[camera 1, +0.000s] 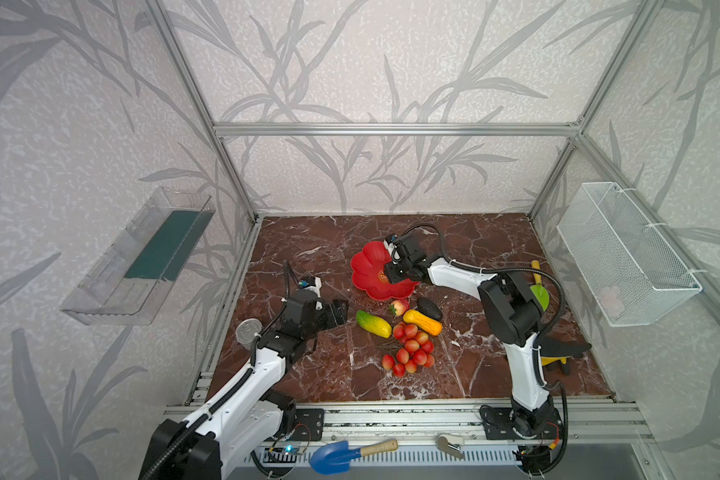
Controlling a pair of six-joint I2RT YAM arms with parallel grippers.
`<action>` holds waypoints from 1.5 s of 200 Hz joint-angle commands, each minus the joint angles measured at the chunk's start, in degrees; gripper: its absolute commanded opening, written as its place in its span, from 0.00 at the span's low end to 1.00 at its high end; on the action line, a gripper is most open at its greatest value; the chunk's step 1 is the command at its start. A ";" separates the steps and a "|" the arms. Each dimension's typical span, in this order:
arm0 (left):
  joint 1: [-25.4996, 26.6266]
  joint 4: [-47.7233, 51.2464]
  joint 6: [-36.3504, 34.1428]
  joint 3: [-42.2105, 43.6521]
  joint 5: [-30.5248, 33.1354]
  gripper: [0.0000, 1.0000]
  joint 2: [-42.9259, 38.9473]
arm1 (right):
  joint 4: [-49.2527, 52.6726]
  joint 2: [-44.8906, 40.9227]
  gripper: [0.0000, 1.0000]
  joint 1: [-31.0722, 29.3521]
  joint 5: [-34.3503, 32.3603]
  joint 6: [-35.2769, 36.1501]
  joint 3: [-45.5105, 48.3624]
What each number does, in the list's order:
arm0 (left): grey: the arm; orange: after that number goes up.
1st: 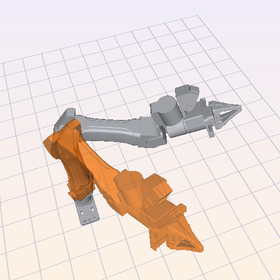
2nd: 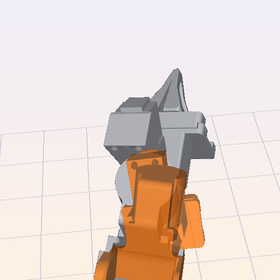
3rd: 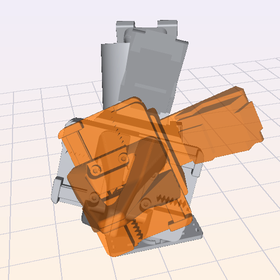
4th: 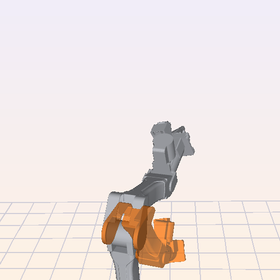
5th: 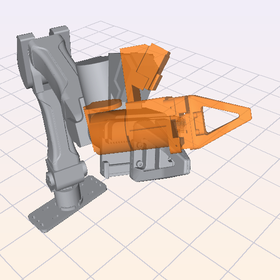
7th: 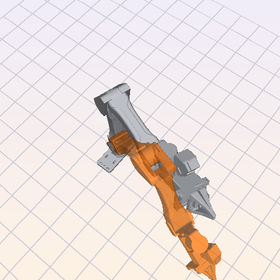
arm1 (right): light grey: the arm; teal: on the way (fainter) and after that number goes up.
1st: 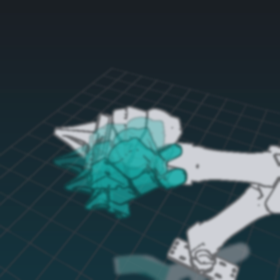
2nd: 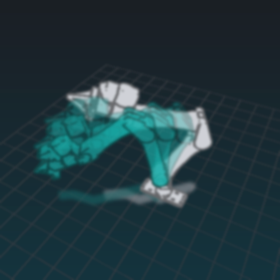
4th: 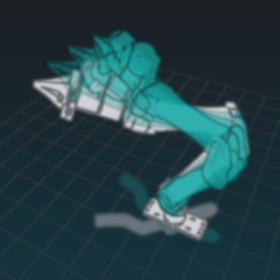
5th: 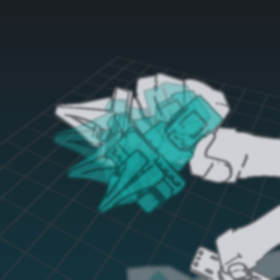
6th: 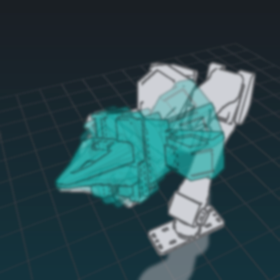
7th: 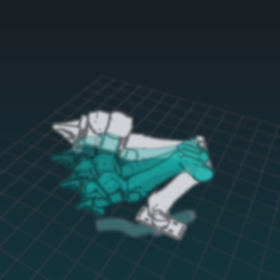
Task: Place and organize the fake fruits in the fruit bowl
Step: 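Carry the orange into the red bowl with right gripper while left reaches for cucumber, then grasp the green-yellow cucumber with the left gripper while the right gripper withdraws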
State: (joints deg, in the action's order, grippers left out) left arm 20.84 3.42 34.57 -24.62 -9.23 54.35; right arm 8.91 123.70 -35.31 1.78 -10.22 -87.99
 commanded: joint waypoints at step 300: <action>12.82 4.18 1.33 -12.82 5.99 0.35 17.94 | -9.05 -34.31 0.97 8.35 4.07 -3.14 27.17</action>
State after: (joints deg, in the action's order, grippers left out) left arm 33.69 2.81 38.50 -34.92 -7.51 77.54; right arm -0.95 89.84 -27.16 5.08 -13.69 -59.51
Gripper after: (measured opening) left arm 0.357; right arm 0.967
